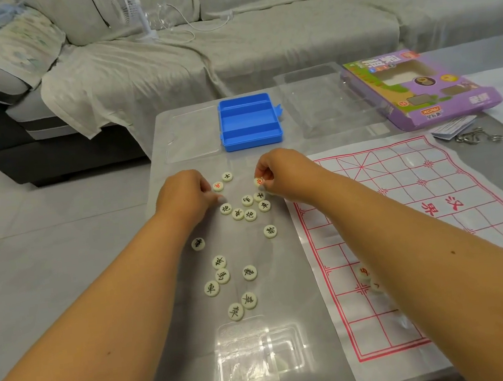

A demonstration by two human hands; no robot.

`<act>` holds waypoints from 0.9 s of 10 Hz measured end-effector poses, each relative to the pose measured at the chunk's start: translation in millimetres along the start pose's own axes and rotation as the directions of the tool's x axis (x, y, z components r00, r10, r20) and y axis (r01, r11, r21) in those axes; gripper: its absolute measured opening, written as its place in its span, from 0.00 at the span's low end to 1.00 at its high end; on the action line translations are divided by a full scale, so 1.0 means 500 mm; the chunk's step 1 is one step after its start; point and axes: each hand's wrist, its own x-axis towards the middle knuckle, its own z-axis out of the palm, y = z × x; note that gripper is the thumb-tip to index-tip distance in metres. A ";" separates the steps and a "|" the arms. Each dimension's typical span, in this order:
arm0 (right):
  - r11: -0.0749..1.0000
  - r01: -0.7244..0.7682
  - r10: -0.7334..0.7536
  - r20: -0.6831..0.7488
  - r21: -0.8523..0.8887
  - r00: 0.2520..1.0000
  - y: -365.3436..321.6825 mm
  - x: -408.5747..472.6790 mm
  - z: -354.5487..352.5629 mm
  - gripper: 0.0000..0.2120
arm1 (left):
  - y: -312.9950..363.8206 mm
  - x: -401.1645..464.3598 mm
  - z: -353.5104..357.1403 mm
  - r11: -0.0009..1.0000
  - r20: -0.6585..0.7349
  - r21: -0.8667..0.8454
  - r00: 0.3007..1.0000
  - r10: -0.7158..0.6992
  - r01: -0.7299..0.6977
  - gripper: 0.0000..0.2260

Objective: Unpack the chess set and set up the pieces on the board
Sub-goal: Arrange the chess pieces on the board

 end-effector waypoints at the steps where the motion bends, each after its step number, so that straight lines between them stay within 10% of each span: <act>1: 1.000 -0.005 0.005 0.003 0.001 1.000 0.003 0.002 0.001 0.13 | 0.011 0.016 0.005 0.999 -0.027 0.043 0.999 -0.032 0.033 0.18; 6: 0.999 -0.046 0.046 -0.017 0.005 0.999 0.046 -0.050 -0.041 0.11 | 0.063 0.017 -0.024 0.998 0.054 0.063 0.998 -0.034 0.031 0.12; 9: 0.979 -0.194 0.197 0.048 -0.060 0.979 0.175 -0.246 -0.131 0.11 | 0.270 -0.156 0.033 0.965 0.259 -0.117 0.931 0.258 -0.236 0.09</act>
